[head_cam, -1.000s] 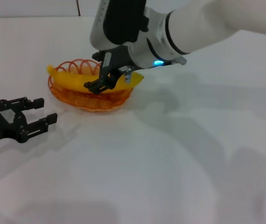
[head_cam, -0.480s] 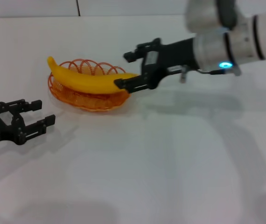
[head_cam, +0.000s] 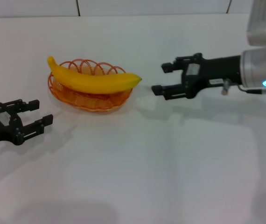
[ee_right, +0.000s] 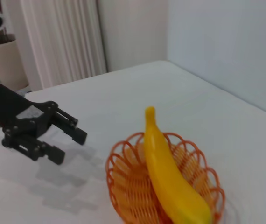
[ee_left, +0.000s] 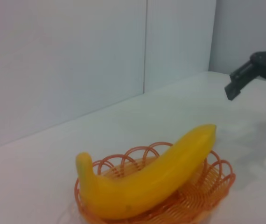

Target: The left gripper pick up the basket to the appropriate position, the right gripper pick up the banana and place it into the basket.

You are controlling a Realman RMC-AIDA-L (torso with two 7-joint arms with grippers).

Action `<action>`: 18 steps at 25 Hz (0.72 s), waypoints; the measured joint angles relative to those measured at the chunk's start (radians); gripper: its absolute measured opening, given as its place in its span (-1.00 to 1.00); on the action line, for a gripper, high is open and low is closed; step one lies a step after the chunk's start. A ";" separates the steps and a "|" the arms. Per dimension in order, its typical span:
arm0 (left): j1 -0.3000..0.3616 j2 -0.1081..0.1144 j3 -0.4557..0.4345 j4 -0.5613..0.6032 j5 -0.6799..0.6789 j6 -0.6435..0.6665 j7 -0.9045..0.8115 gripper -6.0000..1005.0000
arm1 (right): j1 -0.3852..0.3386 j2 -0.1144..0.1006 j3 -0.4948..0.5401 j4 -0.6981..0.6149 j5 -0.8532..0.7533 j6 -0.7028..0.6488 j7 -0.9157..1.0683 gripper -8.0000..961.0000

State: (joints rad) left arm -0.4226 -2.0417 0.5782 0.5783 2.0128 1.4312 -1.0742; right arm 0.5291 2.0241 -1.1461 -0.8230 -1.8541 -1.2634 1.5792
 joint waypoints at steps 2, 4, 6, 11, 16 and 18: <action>0.000 0.000 0.000 0.000 -0.004 0.000 0.000 0.15 | -0.009 -0.004 0.026 0.027 -0.001 -0.020 -0.032 0.61; 0.001 0.001 0.000 0.000 -0.009 0.000 0.004 0.15 | -0.022 -0.008 0.042 0.041 0.000 -0.041 -0.061 0.61; 0.002 0.001 0.000 0.000 -0.011 0.000 0.010 0.15 | -0.037 -0.009 0.047 0.047 0.003 -0.051 -0.078 0.61; 0.004 0.000 0.000 -0.002 -0.011 0.000 0.024 0.15 | -0.060 -0.001 0.069 0.076 0.009 -0.049 -0.146 0.61; 0.004 0.000 0.000 -0.005 -0.011 0.000 0.026 0.15 | -0.058 0.001 0.074 0.112 0.009 -0.044 -0.171 0.61; 0.004 0.000 0.000 -0.005 -0.011 0.000 0.026 0.15 | -0.058 0.000 0.079 0.118 0.010 -0.043 -0.177 0.61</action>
State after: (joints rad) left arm -0.4183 -2.0417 0.5783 0.5730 2.0017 1.4312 -1.0478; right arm 0.4706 2.0246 -1.0668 -0.7046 -1.8444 -1.3060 1.4020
